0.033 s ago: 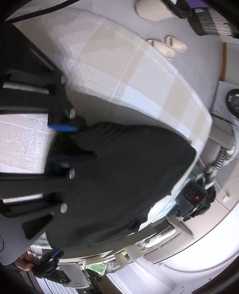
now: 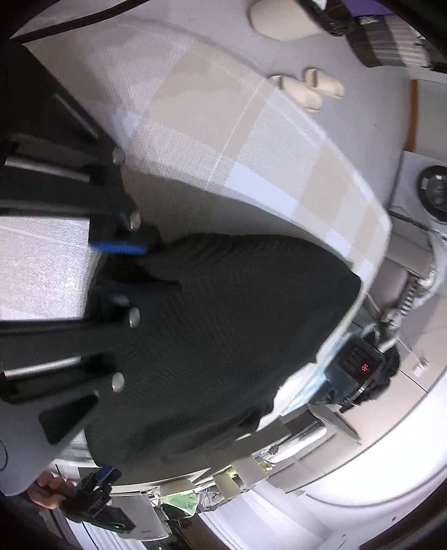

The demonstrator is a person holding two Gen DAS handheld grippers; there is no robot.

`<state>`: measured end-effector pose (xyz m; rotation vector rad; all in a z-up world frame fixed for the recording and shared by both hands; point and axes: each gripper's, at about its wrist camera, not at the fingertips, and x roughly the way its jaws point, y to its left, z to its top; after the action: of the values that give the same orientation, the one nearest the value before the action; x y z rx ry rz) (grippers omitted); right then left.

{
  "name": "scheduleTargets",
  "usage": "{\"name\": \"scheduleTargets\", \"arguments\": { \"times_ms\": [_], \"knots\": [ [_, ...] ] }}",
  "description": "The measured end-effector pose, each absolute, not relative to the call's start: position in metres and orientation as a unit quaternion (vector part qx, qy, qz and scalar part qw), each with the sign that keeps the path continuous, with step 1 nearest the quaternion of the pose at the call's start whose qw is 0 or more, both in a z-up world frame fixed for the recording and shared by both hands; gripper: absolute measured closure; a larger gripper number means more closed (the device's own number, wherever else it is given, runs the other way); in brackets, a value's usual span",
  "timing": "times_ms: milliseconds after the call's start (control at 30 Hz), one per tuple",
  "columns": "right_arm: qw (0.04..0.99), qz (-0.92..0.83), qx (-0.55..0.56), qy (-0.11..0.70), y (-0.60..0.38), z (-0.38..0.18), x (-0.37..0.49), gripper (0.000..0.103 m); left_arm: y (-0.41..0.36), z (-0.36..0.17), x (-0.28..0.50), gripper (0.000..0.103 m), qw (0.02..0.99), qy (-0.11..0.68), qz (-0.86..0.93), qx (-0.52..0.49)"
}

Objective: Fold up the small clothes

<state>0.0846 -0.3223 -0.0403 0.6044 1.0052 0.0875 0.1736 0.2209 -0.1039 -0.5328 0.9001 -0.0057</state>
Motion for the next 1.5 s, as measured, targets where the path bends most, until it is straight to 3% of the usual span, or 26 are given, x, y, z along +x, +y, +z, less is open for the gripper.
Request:
{"name": "scheduleTargets", "arguments": {
  "times_ms": [433,500,567,767,933,1033,1067,1133,1167,1200,1300,1333,1367,1400,1500],
  "knots": [
    [0.834,0.063,0.28,0.471,-0.321,-0.04,0.084,0.057,0.217,-0.103,0.113,0.095,0.864,0.43,0.003,-0.26],
    [0.837,0.055,0.28,0.467,-0.322,-0.042,0.085,0.082,0.216,-0.101,0.112,0.095,0.865,0.428,0.002,-0.262],
    [0.837,0.049,0.29,0.462,-0.325,-0.042,0.084,0.099,0.216,-0.097,0.106,0.095,0.868,0.425,-0.002,-0.258],
    [0.843,0.042,0.251,0.474,-0.316,-0.022,0.06,0.101,0.223,-0.089,0.08,0.095,0.865,0.431,0.004,-0.255],
    [0.842,0.032,0.245,0.48,-0.32,-0.018,0.035,0.1,0.238,-0.088,0.061,0.094,0.854,0.426,0.001,-0.298],
    [0.836,0.04,0.276,0.471,-0.329,-0.019,0.039,0.089,0.25,-0.08,0.059,0.092,0.852,0.413,-0.002,-0.321],
    [0.835,0.044,0.288,0.467,-0.331,-0.019,0.041,0.083,0.252,-0.077,0.06,0.089,0.855,0.407,-0.002,-0.322],
    [0.837,0.046,0.296,0.457,-0.332,-0.021,0.048,0.069,0.253,-0.074,0.067,0.061,0.856,0.405,0.0,-0.321],
    [0.837,0.042,0.297,0.457,-0.331,-0.023,0.051,0.061,0.253,-0.075,0.074,0.055,0.856,0.408,-0.001,-0.317],
    [0.838,0.04,0.297,0.457,-0.331,-0.026,0.055,0.061,0.249,-0.077,0.081,0.052,0.856,0.414,0.003,-0.309],
    [0.841,0.041,0.295,0.451,-0.325,-0.033,0.071,0.061,0.239,-0.087,0.101,0.053,0.854,0.427,-0.002,-0.296],
    [0.842,0.04,0.294,0.45,-0.324,-0.035,0.073,0.062,0.235,-0.091,0.105,0.066,0.854,0.433,0.0,-0.289],
    [0.844,0.043,0.294,0.447,-0.323,-0.036,0.076,0.069,0.231,-0.095,0.108,0.074,0.854,0.442,0.003,-0.276],
    [0.846,0.053,0.294,0.442,-0.322,-0.036,0.077,0.082,0.23,-0.097,0.109,0.085,0.853,0.446,0.005,-0.271],
    [0.849,0.081,0.294,0.431,-0.32,-0.029,0.072,0.096,0.235,-0.098,0.105,0.092,0.856,0.434,-0.001,-0.28]
  ]
}}
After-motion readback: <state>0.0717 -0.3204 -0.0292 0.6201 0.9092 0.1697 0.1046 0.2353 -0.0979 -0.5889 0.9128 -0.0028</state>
